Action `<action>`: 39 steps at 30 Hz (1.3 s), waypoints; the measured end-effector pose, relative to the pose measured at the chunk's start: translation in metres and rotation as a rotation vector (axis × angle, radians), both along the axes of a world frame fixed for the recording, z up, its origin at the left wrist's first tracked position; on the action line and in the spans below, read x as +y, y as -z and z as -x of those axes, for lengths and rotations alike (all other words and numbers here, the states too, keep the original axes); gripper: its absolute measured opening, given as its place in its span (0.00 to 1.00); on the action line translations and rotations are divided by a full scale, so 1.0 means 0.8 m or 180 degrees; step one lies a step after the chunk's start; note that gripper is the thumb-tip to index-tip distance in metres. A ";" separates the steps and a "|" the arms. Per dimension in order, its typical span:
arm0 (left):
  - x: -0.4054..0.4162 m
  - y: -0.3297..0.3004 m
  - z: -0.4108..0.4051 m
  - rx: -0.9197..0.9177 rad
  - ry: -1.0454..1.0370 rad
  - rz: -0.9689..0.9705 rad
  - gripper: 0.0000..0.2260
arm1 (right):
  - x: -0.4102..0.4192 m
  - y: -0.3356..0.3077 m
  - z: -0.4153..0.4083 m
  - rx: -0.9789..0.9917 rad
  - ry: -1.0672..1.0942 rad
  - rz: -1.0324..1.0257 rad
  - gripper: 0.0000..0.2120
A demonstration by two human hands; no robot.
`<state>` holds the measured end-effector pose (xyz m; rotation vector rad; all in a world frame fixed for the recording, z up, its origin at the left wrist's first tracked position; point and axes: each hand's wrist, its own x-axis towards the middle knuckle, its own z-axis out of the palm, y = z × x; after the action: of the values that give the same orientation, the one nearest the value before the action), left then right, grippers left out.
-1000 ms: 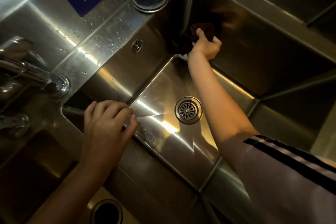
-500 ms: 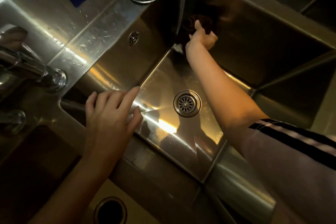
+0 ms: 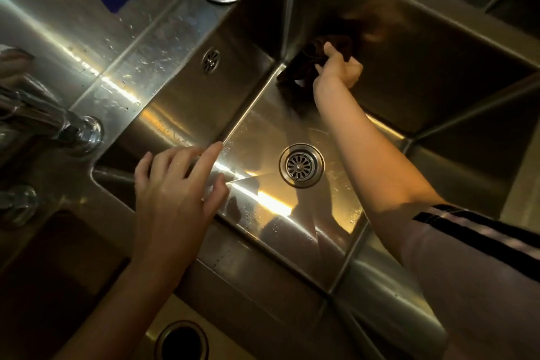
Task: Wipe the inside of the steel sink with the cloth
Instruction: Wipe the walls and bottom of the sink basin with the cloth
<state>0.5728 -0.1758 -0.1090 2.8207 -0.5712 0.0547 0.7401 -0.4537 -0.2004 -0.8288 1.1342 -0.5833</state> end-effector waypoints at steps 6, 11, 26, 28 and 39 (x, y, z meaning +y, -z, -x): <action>-0.002 -0.003 0.001 0.0030 0.0001 0.0059 0.18 | -0.009 -0.099 0.013 -0.0823 0.0192 0.0102 0.20; -0.001 0.000 0.001 -0.0040 0.0041 0.0050 0.17 | -0.015 -0.105 0.019 -0.0861 0.0188 0.0042 0.18; 0.001 0.002 -0.002 -0.0117 -0.0149 -0.0133 0.15 | -0.029 0.080 0.041 0.0758 0.0070 0.0164 0.21; 0.000 0.002 -0.003 -0.0134 -0.0139 -0.0106 0.15 | -0.033 0.073 0.042 0.0713 0.0092 0.0102 0.18; -0.002 -0.001 -0.001 -0.0142 -0.0104 -0.0086 0.17 | -0.050 -0.083 0.063 -0.0124 0.0428 0.0194 0.18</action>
<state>0.5739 -0.1771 -0.1082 2.8618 -0.5398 0.1172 0.6901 -0.4941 -0.1343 -0.7939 1.1470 -0.7457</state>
